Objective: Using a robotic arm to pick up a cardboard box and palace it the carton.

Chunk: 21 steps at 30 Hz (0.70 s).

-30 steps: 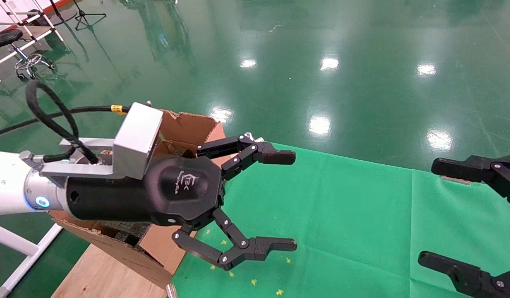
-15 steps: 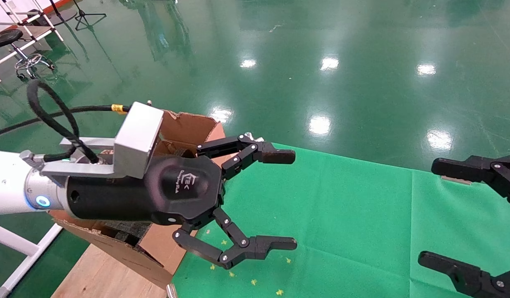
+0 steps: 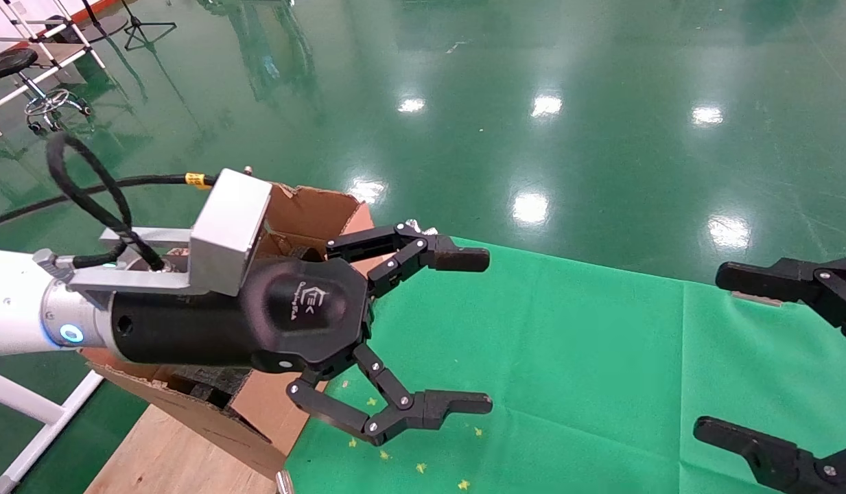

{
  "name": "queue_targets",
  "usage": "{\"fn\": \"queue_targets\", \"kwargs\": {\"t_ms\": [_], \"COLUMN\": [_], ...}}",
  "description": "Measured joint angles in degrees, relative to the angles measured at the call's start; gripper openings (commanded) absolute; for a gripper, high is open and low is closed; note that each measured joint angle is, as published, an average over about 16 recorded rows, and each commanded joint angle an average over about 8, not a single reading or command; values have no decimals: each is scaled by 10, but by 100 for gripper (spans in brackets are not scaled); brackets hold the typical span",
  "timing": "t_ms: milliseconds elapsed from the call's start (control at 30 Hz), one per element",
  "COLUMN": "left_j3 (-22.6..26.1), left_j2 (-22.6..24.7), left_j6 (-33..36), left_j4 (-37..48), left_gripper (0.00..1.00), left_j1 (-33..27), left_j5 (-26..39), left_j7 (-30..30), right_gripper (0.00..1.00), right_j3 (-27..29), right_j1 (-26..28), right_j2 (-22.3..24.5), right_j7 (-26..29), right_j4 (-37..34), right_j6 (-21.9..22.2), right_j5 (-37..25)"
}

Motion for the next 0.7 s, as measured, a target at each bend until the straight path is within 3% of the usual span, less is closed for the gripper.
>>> {"fn": "queue_targets", "kwargs": {"t_ms": [700], "left_j3": [0], "left_j2": [0], "left_j6": [0], "left_j4": [0], "left_gripper": [100], "left_j1": [0], "left_j5": [0], "left_j7": [0], "right_gripper": [100], "right_j3": [0], "right_j1": [0], "right_j2": [0], "right_j7": [0], "right_j4": [0], "right_j6": [0], "right_j5": [0]}}
